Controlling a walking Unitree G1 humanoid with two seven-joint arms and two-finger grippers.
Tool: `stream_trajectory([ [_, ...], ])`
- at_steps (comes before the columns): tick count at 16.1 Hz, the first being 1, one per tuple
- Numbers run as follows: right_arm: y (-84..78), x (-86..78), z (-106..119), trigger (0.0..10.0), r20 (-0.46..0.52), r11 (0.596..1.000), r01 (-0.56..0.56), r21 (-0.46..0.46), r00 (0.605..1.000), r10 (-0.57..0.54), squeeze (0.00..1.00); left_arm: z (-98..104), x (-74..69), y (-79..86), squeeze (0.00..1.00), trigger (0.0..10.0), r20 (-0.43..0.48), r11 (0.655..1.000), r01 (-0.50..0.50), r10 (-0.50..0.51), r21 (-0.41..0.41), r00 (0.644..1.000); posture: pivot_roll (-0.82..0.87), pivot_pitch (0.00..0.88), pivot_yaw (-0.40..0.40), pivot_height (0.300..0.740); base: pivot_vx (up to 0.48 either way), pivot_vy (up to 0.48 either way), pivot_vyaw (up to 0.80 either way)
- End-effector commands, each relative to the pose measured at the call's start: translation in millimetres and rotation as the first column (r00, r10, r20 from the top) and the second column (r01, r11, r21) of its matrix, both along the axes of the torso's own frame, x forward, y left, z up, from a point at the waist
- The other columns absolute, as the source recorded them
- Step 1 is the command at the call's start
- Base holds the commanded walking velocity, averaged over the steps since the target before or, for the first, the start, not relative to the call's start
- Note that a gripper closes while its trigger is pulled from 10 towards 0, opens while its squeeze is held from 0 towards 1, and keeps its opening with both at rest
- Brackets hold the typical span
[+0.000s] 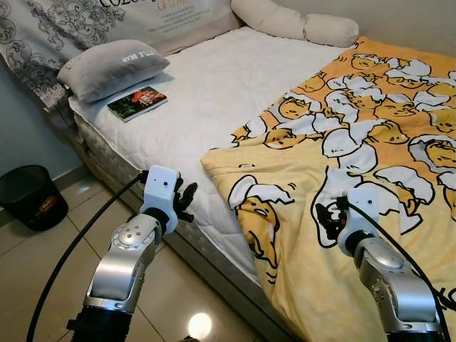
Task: Clean up the room
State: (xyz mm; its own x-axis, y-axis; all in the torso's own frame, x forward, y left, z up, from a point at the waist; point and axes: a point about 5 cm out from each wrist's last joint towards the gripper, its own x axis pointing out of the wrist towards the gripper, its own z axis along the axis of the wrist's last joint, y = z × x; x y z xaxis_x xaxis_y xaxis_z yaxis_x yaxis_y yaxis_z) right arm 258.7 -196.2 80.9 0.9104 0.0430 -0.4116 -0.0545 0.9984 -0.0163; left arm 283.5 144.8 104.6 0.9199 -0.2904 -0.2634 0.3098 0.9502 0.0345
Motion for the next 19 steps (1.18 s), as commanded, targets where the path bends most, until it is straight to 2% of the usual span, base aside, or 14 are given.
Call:
stream_trajectory([
  [1, -1.1, 0.6, 4.8, 10.0, 0.013, 1.0, 0.005, 0.007, 1.0, -0.005, 0.0, 2.1, 0.5, -0.3, 0.0, 10.0, -0.001, 1.0, 0.003, -0.003, 0.003, 1.0, -0.04, 0.0, 0.046, 0.74, 0.0, 0.0, 0.0],
  [5, -1.6, 2.0, 6.1, 10.0, 0.011, 1.0, 0.003, 0.005, 1.0, -0.004, 0.0, 1.9, 0.8, -1.7, 0.0, 10.0, -0.003, 1.0, 0.007, -0.007, 0.002, 1.0, -0.04, 0.0, 0.044, 0.74, -0.213, 0.0, 0.0],
  [17, -0.8, 3.9, 7.6, 10.0, 0.015, 1.0, 0.008, 0.006, 1.0, -0.008, 0.0, 3.1, 3.5, -0.6, 0.0, 10.0, 0.002, 1.0, 0.0, 0.0, 0.025, 1.0, -0.04, 0.0, 0.051, 0.74, 0.0, 0.0, 0.0],
  [19, -1.2, 4.6, 7.4, 10.0, 0.015, 1.0, 0.007, 0.005, 1.0, -0.007, 0.0, 2.5, 4.0, -0.9, 0.0, 10.0, 0.001, 1.0, -0.003, 0.003, 0.025, 1.0, -0.04, 0.0, 0.048, 0.74, 0.0, -0.446, 0.0],
])
